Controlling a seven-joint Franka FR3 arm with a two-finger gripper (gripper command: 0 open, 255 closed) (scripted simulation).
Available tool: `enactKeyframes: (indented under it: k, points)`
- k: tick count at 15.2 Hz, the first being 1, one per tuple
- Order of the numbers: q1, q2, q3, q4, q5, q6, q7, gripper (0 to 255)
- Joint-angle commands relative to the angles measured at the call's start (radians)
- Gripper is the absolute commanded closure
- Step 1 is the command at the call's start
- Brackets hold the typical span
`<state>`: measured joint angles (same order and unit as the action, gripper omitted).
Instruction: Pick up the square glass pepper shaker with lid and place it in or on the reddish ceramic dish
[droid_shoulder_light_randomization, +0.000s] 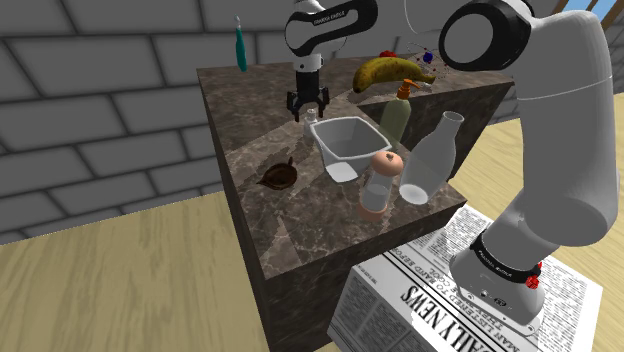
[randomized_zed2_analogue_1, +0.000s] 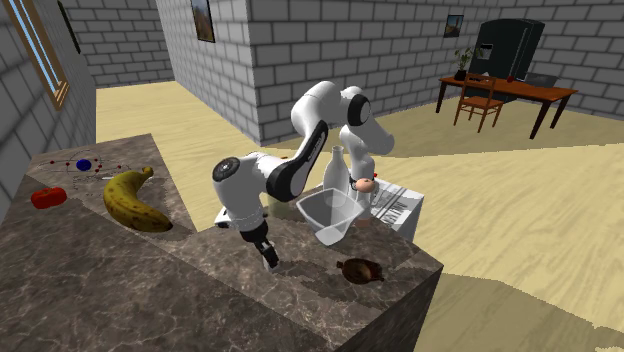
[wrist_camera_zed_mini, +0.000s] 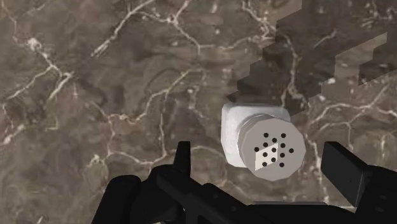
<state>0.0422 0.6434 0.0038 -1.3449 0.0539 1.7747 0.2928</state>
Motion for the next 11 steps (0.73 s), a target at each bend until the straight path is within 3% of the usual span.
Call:
enactKeyframes:
  k: [1, 6, 7, 11]
  points:
    - [0.0, 0.0, 0.0, -0.006, 0.0, 0.006, 0.0, 0]
    - [0.0, 0.0, 0.0, -0.006, 0.0, 0.006, 0.0, 0]
    - [0.0, 0.0, 0.0, -0.006, 0.0, 0.006, 0.0, 255]
    - [0.0, 0.0, 0.0, -0.006, 0.0, 0.006, 0.0, 255]
